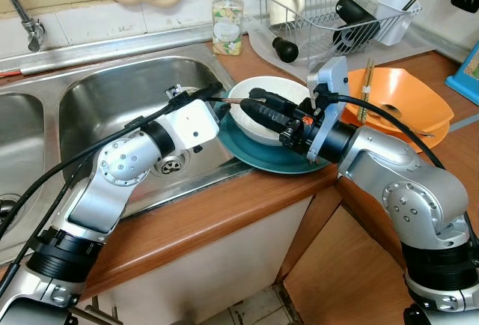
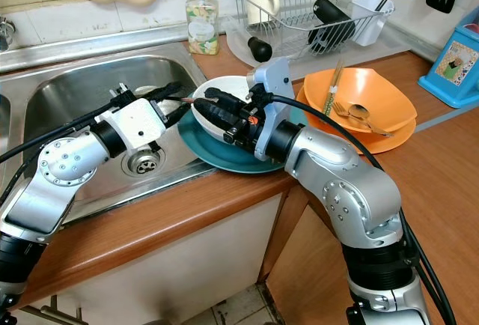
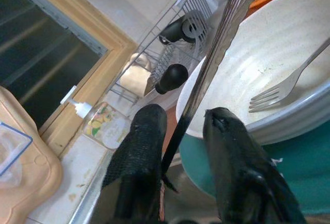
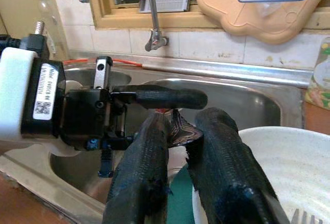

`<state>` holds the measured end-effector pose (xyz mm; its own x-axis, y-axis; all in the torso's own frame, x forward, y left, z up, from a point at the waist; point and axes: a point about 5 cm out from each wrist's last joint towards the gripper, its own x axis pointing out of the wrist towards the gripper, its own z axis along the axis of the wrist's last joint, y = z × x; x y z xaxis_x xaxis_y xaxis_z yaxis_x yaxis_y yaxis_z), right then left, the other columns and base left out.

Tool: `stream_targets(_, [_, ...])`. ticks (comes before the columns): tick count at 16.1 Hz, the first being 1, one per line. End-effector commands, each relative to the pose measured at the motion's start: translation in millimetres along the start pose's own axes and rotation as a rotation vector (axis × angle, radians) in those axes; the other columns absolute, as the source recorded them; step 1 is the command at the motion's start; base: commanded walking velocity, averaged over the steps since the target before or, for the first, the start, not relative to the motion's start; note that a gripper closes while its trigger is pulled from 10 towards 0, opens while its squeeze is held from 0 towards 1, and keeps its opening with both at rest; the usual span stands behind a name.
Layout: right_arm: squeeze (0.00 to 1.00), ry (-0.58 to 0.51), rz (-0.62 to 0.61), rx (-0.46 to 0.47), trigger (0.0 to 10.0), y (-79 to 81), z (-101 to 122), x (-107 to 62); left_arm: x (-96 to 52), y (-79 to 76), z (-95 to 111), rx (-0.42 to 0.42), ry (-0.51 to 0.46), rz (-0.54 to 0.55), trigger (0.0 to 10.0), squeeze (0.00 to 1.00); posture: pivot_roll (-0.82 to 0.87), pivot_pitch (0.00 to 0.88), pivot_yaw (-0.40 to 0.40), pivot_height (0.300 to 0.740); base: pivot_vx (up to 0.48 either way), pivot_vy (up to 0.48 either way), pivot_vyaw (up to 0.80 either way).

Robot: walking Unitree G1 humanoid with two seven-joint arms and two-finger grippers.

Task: Kitchen organization

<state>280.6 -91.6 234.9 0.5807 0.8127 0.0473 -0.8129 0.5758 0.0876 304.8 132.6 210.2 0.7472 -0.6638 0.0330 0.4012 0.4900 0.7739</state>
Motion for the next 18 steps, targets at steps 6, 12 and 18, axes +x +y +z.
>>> stream_targets(6, [0.00, 0.024, 0.026, -0.016, 2.7, 4.5, -3, 2.7, -3.6, -1.2, -4, 0.057, 0.016, -0.015, 0.0, 0.00, -0.09, 0.000, 0.007, 0.740, 0.000, 0.000, 0.00])
stream_targets(12, [1.00, 0.022, 0.049, 0.005, 10.0, 7.8, -5, 4.7, -8.6, 5.9, -11, 0.091, 0.051, 0.004, 0.0, 0.00, -0.09, 0.000, 0.008, 0.740, 0.000, 0.000, 0.00])
stream_targets(18, [0.00, 0.110, 0.045, -0.131, 10.0, 6.0, -13, -3.5, -23.9, 22.1, -54, 0.114, 0.312, 0.025, 0.0, 0.00, -0.10, 0.000, 0.015, 0.740, 0.000, 0.000, 0.00])
